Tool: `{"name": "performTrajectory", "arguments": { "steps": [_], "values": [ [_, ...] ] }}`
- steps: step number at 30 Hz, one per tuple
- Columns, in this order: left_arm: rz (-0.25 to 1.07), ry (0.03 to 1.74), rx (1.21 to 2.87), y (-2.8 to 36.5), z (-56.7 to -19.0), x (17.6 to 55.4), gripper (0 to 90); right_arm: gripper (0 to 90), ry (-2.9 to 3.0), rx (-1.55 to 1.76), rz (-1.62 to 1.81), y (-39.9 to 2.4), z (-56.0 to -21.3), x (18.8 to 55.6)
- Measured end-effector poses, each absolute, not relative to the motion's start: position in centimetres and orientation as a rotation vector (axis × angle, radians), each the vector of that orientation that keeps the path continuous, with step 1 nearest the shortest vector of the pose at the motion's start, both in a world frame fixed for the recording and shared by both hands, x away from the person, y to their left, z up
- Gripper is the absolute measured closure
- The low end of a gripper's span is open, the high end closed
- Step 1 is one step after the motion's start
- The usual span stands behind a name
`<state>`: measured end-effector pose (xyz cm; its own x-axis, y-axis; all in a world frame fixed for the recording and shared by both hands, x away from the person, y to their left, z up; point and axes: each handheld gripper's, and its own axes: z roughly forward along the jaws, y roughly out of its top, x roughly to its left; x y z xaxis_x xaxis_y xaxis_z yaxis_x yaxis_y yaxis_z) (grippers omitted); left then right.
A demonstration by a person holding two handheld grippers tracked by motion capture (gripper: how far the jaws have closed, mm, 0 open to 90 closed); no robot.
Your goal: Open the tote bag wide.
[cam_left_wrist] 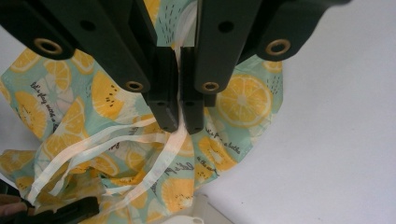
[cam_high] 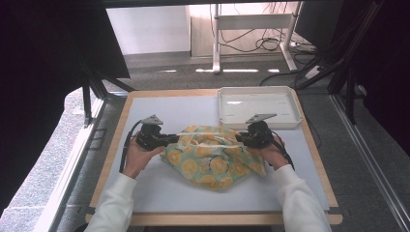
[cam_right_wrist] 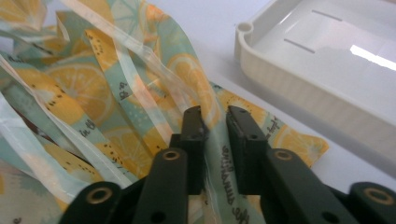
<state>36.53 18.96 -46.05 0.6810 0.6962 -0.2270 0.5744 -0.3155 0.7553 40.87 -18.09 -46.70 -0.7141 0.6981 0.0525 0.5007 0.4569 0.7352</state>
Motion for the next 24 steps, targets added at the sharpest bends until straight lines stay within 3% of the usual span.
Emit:
{"name": "performTrajectory", "arguments": {
  "steps": [13,24],
  "values": [
    [0.204,0.975,1.993,19.3,-45.6,36.3,88.6,86.0,2.328,0.958,1.244,-18.5,-43.7,39.5],
    [0.211,0.980,1.982,19.4,-45.6,36.3,88.7,87.3,2.310,0.952,1.286,-18.8,-43.4,39.3]
  ]
}}
